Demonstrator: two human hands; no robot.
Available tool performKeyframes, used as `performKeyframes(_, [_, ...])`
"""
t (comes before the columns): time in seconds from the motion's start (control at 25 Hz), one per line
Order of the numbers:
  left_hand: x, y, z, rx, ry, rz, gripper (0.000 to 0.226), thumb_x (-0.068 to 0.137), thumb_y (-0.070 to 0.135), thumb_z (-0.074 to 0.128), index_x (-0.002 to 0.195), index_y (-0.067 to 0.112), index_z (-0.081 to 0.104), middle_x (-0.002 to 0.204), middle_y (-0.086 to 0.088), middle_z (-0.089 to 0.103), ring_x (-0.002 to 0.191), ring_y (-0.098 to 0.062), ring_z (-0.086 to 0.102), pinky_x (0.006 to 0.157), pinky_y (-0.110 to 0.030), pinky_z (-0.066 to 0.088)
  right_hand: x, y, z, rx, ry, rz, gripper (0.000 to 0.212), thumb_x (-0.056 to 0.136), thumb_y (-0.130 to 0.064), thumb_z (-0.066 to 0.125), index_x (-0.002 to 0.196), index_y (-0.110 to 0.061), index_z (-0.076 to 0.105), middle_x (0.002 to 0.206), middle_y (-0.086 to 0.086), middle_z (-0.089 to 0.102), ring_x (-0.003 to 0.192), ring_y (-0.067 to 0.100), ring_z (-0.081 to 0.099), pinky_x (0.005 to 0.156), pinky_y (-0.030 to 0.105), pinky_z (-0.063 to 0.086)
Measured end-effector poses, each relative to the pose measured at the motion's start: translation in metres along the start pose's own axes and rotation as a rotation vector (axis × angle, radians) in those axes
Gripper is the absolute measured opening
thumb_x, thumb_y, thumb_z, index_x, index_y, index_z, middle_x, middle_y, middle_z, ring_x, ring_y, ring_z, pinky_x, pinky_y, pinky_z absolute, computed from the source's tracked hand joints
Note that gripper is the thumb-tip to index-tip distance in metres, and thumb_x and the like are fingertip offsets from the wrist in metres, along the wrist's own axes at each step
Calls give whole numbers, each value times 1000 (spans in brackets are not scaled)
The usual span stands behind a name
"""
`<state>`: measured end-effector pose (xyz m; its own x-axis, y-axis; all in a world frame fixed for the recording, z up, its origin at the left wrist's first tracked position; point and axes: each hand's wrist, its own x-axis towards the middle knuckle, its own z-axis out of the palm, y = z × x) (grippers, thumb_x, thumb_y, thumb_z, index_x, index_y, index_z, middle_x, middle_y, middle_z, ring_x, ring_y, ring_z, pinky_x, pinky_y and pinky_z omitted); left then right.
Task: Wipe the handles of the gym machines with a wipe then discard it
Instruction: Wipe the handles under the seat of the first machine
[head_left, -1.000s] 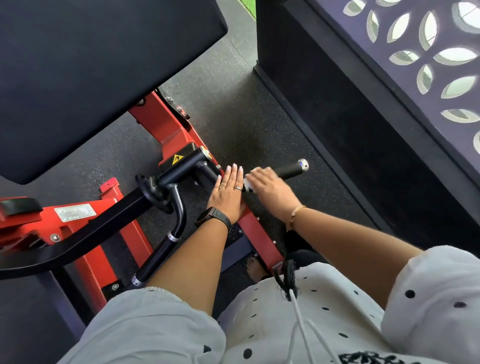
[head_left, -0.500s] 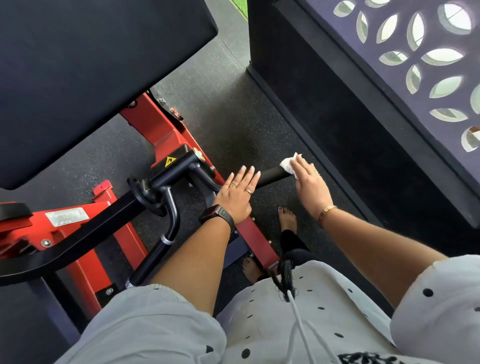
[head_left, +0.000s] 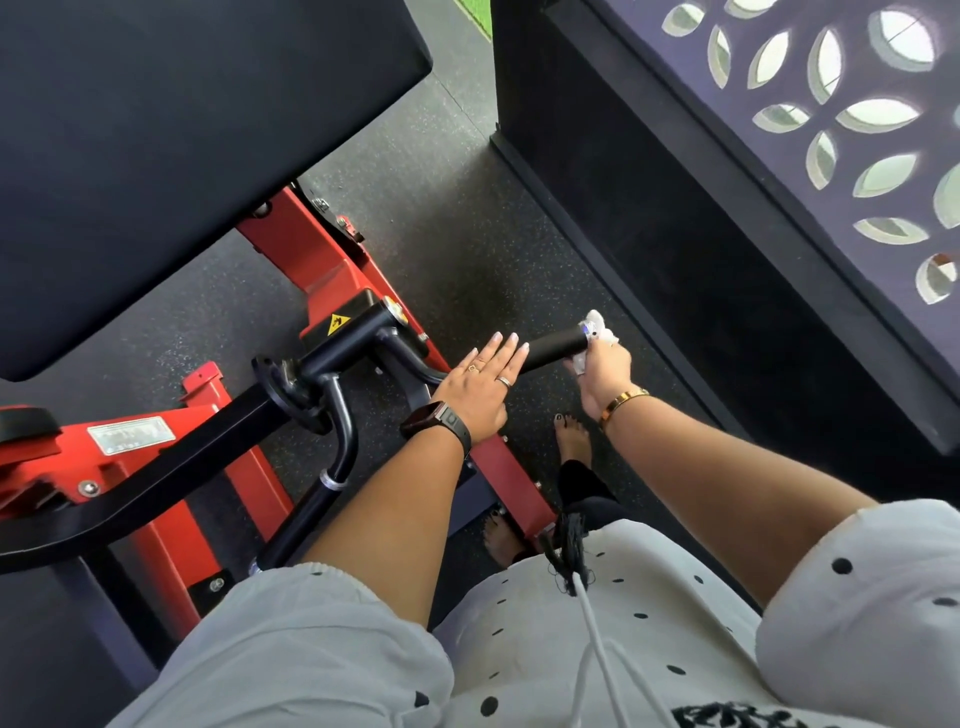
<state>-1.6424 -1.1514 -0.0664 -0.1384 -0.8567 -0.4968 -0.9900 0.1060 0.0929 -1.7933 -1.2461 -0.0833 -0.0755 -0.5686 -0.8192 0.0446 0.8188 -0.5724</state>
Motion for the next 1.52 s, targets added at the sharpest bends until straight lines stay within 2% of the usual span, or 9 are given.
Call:
performKeyframes(0.08, [0, 0, -3, -8, 6, -3, 80, 93, 22, 44, 151, 15, -10, 160, -4, -10, 147, -19, -9, 119, -34, 3, -11, 16, 13, -27, -56, 75, 28, 97, -6, 37, 121, 0, 50, 84, 2, 53, 72, 12, 58, 72, 28, 55])
performKeyframes(0.24, [-6, -1, -5, -152, -26, -9, 73, 95, 23, 40, 153, 17, -5, 161, -1, -9, 147, -15, -11, 120, -34, 0, -51, 41, 46, -214, -270, 167, 24, 98, -10, 35, 79, -18, 48, 76, -1, 47, 62, 7, 48, 62, 23, 42])
performKeyframes(0.4, [-19, -14, -13, -368, -53, -12, 68, 96, 19, 38, 153, 19, 1, 161, -1, -4, 147, -16, -9, 119, -32, -2, -70, 50, 46, -223, -379, 119, 20, 95, -10, 40, 101, -6, 59, 79, 7, 65, 72, 21, 59, 77, 38, 54])
performKeyframes(0.52, [-26, -15, -19, -808, 23, -76, 57, 102, 19, 36, 152, 19, 11, 160, -4, 7, 147, -18, -4, 117, -24, 1, -78, 32, 39, -316, -476, -30, 23, 86, 1, 38, 74, -8, 55, 53, 1, 56, 54, 16, 41, 52, 26, 34])
performKeyframes(0.64, [-29, -12, -28, -1290, 215, -318, 50, 102, 25, 41, 149, 18, 28, 153, -3, 30, 141, -9, 21, 99, 0, 15, -86, 16, 42, -325, -562, -99, 23, 78, 7, 37, 84, -6, 55, 77, 11, 51, 66, 20, 41, 57, 28, 30])
performKeyframes(0.8, [-30, -24, -41, -1480, 385, -479, 45, 96, 13, 54, 138, 1, 45, 133, -14, 55, 123, -21, 51, 99, -21, 37, -102, -2, 52, -205, -567, -135, 27, 83, 9, 39, 94, -6, 58, 85, 11, 59, 71, 18, 56, 62, 25, 44])
performKeyframes(1.0, [-54, -25, -50, -1962, 364, -554, 11, 96, 20, 55, 90, 15, 62, 65, 6, 68, 57, -5, 62, 54, -17, 49, -123, -10, 57, -169, -635, -184, 29, 92, 6, 41, 118, 0, 52, 90, 12, 62, 76, 21, 60, 65, 29, 50])
performKeyframes(1.24, [-87, -28, -53, -2212, 610, -544, 11, 96, 9, 54, 87, 12, 60, 74, 0, 68, 57, -7, 66, 55, -20, 56, -142, -5, 66, -186, -563, -245, 18, 98, -10, 45, 111, -1, 55, 88, 10, 63, 77, 22, 61, 85, 41, 51])
performKeyframes(1.52, [-134, -42, -79, -2318, 863, -499, 14, 97, 5, 49, 88, 11, 57, 75, -3, 65, 62, -12, 63, 54, -22, 55, -191, -16, 100, -116, -620, -302, 19, 96, -12, 45, 91, -1, 59, 85, 12, 60, 74, 22, 62, 68, 30, 57])
